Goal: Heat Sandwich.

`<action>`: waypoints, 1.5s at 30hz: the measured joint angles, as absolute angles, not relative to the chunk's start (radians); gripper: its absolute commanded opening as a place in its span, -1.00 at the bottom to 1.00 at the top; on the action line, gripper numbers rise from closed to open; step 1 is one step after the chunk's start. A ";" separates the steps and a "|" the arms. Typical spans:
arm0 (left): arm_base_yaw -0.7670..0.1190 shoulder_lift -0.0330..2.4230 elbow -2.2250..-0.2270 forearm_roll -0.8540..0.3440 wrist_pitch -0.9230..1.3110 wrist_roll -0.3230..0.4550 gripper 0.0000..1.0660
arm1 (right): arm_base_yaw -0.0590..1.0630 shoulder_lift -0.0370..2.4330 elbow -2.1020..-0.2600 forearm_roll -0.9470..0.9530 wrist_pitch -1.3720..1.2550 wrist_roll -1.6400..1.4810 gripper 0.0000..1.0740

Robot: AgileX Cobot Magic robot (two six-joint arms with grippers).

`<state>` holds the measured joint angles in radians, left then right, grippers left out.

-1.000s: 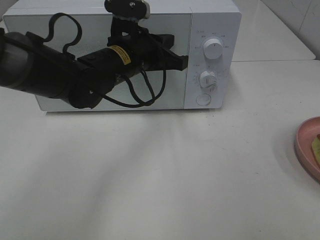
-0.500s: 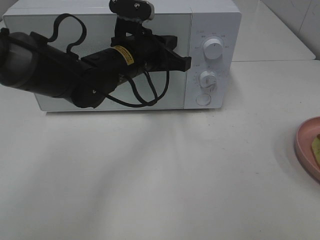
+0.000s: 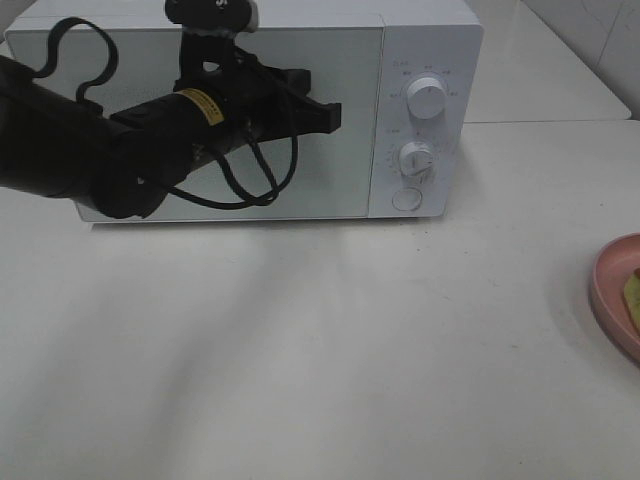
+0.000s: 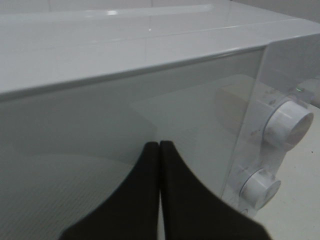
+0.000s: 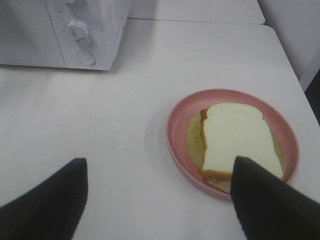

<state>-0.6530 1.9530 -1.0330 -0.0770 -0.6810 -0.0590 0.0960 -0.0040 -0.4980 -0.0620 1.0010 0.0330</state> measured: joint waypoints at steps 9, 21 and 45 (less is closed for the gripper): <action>-0.689 1.837 -0.884 -0.082 -0.684 -0.059 -1.00 | 0.096 -0.004 -0.498 -0.062 1.001 0.033 0.42; -0.708 1.729 -0.752 -0.091 -0.503 -0.084 0.23 | 0.096 -0.004 -0.498 -0.062 1.001 0.033 0.42; -0.638 1.469 -0.750 -0.051 0.407 -0.149 0.81 | 0.096 -0.004 -0.498 -0.062 1.001 0.033 0.42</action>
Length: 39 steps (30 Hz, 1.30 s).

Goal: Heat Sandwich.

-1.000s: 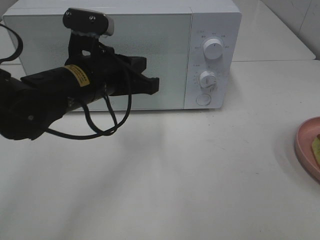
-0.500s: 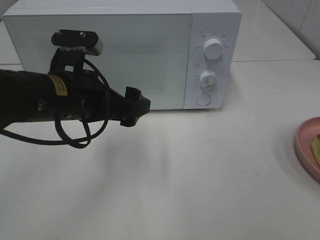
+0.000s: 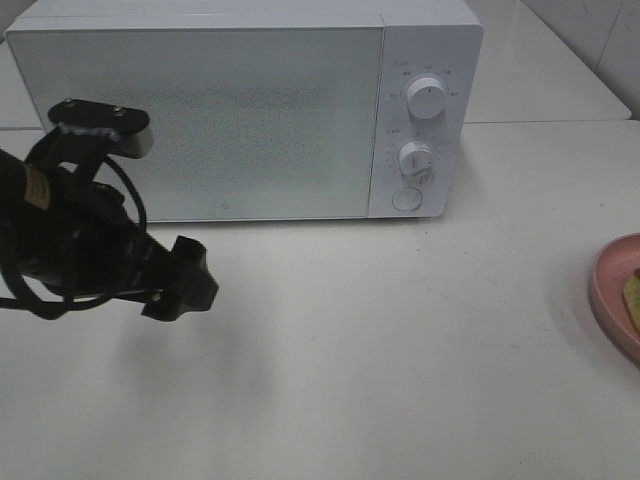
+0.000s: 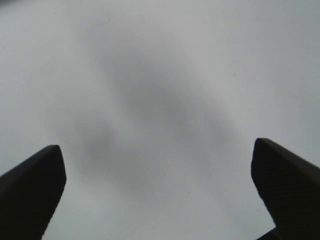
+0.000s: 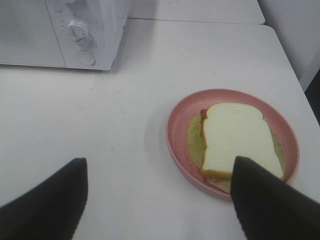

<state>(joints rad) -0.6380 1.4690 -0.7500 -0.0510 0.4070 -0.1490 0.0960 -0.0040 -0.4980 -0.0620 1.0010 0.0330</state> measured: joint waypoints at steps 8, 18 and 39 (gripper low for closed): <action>-0.486 1.402 -0.750 -0.050 0.590 -0.149 0.81 | 0.096 -0.004 -0.498 -0.062 1.001 0.033 0.42; -0.249 1.316 -0.750 -0.037 0.780 -0.097 0.81 | 0.096 -0.004 -0.498 -0.062 1.001 0.033 0.42; -0.092 1.022 -0.729 0.000 1.119 -0.066 0.81 | 0.096 -0.004 -0.498 -0.062 1.001 0.033 0.42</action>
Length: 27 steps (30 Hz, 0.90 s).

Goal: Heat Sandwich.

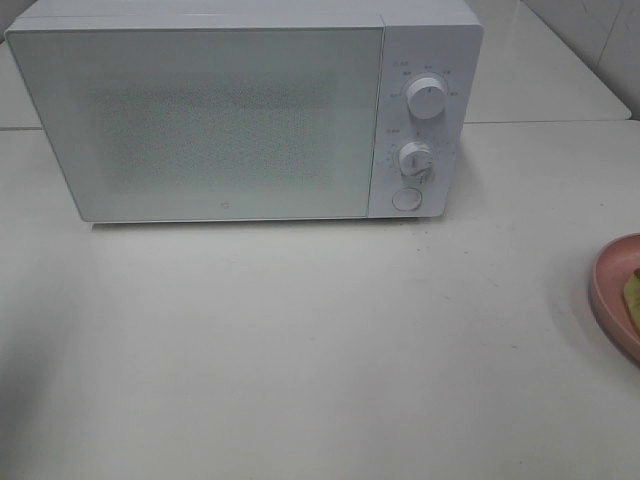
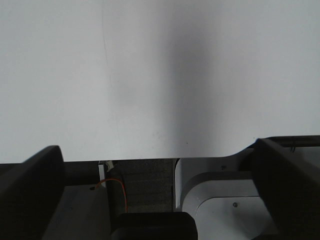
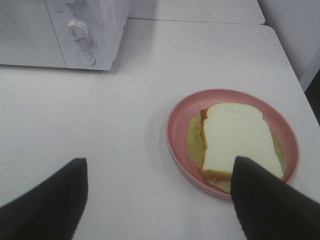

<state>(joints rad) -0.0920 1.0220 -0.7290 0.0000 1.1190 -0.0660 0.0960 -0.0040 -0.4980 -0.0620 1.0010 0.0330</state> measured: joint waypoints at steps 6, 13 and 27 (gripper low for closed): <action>-0.092 0.892 -0.669 0.000 1.123 -0.066 0.81 | 0.096 -0.004 -0.498 -0.062 1.001 0.033 0.42; -0.092 0.690 -0.564 0.000 1.091 -0.066 0.81 | 0.096 -0.004 -0.498 -0.062 1.001 0.033 0.42; -0.092 0.401 -0.523 0.000 1.084 -0.021 0.81 | 0.096 -0.004 -0.498 -0.062 1.001 0.033 0.42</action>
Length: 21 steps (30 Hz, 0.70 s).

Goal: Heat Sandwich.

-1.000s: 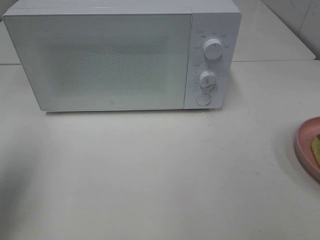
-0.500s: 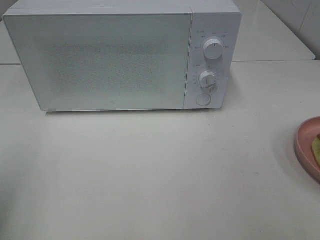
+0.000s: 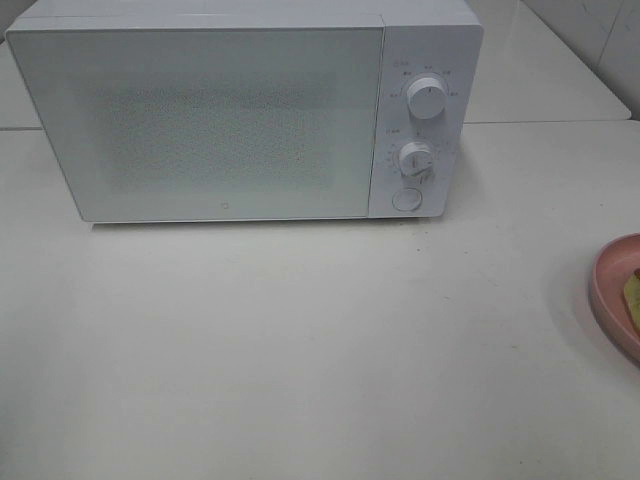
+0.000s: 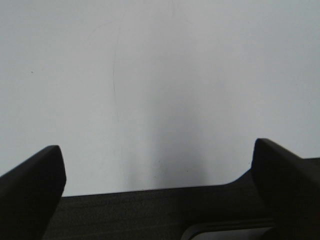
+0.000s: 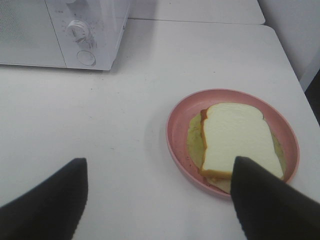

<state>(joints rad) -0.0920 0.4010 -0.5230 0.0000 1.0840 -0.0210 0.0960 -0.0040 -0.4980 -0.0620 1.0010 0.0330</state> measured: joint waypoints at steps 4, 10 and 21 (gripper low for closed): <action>-0.092 0.335 -0.522 -0.006 1.084 -0.021 0.81 | 0.096 -0.004 -0.498 -0.062 1.001 0.033 0.42; -0.090 0.230 -0.522 -0.022 1.084 -0.021 0.81 | 0.096 -0.004 -0.498 -0.062 1.001 0.033 0.42; -0.021 0.036 -0.522 -0.022 1.084 -0.021 0.81 | 0.096 -0.004 -0.498 -0.062 1.001 0.033 0.42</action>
